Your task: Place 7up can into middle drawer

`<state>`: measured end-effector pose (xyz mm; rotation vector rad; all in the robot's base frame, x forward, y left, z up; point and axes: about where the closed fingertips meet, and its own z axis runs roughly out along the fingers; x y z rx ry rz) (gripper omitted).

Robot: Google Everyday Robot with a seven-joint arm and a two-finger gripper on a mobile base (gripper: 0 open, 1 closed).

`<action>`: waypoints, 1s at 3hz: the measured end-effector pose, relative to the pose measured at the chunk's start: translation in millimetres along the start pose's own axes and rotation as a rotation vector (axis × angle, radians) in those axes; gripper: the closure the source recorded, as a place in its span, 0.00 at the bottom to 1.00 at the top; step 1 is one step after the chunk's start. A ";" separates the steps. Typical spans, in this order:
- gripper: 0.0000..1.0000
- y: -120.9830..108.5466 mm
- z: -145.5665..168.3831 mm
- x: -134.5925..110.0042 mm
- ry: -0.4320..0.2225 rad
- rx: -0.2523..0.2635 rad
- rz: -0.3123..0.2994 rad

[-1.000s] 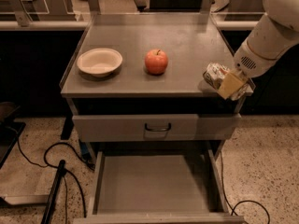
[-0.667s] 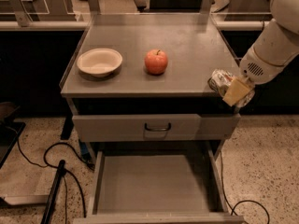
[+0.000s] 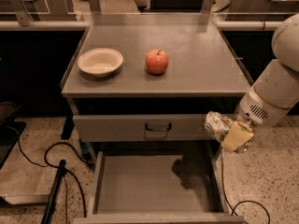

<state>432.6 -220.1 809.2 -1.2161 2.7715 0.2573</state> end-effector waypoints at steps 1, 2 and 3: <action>1.00 -0.4 -0.6 -0.4 -0.001 0.002 0.000; 1.00 5.0 20.1 -0.5 -0.007 -0.052 0.036; 1.00 16.1 70.9 -9.8 -0.005 -0.138 0.091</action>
Offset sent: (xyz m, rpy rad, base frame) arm -0.0071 0.0163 -0.0459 0.1018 0.1026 -0.0711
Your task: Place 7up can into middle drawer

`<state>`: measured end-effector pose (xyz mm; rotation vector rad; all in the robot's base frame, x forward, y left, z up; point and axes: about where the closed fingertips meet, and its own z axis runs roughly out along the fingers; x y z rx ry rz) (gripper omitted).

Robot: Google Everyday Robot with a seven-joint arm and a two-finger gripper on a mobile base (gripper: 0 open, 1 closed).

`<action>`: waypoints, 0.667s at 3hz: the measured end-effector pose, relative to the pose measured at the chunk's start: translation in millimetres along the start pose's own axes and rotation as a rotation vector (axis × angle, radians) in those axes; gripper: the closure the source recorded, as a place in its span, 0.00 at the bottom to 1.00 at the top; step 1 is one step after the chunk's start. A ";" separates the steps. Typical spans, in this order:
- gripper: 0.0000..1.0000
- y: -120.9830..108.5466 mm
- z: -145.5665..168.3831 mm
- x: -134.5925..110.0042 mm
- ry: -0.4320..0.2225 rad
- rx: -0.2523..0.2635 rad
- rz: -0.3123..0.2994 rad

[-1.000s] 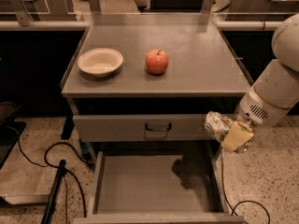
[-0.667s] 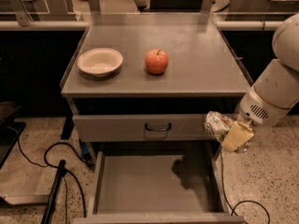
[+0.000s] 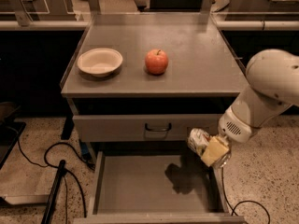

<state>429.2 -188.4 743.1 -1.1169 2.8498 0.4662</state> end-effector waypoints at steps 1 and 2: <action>1.00 -0.6 54.6 -10.5 -0.007 -0.073 0.064; 1.00 -0.6 54.7 -10.5 -0.007 -0.073 0.065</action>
Offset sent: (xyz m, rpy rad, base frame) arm 0.0027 0.0185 -0.0395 0.0435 0.0507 -0.0402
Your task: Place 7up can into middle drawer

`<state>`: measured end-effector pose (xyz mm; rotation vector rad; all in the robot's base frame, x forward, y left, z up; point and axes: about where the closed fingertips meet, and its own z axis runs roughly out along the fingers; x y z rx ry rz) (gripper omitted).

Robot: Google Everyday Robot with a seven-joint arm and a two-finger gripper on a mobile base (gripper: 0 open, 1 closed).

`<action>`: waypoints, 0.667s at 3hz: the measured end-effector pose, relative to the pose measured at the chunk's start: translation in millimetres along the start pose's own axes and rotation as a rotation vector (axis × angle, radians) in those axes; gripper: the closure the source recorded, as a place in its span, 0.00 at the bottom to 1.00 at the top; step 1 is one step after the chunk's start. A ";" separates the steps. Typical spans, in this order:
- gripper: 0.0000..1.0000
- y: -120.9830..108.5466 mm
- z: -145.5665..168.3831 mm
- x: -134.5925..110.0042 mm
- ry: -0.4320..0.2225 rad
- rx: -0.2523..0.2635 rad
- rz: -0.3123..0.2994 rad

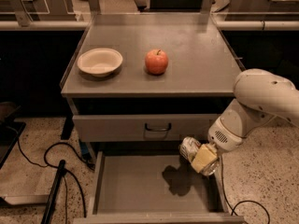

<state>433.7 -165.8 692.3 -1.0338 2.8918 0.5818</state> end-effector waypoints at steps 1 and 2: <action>1.00 -9.8 37.0 4.3 0.004 -0.031 0.047; 1.00 -19.8 88.8 5.2 -0.028 -0.048 0.102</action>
Offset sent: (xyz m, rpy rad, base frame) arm 0.0055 0.0093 -0.1122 0.0702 0.0656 -0.1502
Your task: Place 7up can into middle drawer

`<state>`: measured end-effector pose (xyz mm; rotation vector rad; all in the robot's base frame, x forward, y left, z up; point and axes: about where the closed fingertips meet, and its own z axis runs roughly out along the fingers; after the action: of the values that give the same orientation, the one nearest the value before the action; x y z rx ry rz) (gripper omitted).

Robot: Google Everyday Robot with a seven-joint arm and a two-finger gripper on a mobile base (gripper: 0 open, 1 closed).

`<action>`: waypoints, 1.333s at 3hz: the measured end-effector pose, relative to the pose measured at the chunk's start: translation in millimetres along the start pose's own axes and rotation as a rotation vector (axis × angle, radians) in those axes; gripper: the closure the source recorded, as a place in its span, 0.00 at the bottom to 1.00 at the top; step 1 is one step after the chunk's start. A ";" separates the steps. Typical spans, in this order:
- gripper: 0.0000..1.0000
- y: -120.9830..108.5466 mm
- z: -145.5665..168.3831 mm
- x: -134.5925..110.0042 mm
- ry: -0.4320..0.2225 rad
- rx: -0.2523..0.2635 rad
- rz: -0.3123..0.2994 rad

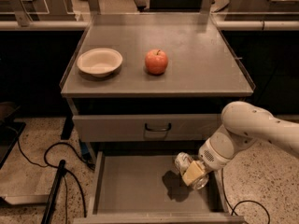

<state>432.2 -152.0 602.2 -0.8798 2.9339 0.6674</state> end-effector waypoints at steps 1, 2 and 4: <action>1.00 -0.1 0.9 -0.5 -0.003 0.001 0.000; 1.00 1.2 11.0 0.1 -0.001 -0.016 -0.003; 1.00 -7.9 75.6 -20.2 -0.034 -0.026 0.055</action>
Offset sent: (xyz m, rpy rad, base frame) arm -0.0035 0.0103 -0.0196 0.0317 0.0136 0.0080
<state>444.8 -117.1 532.9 -0.7847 2.9352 0.7177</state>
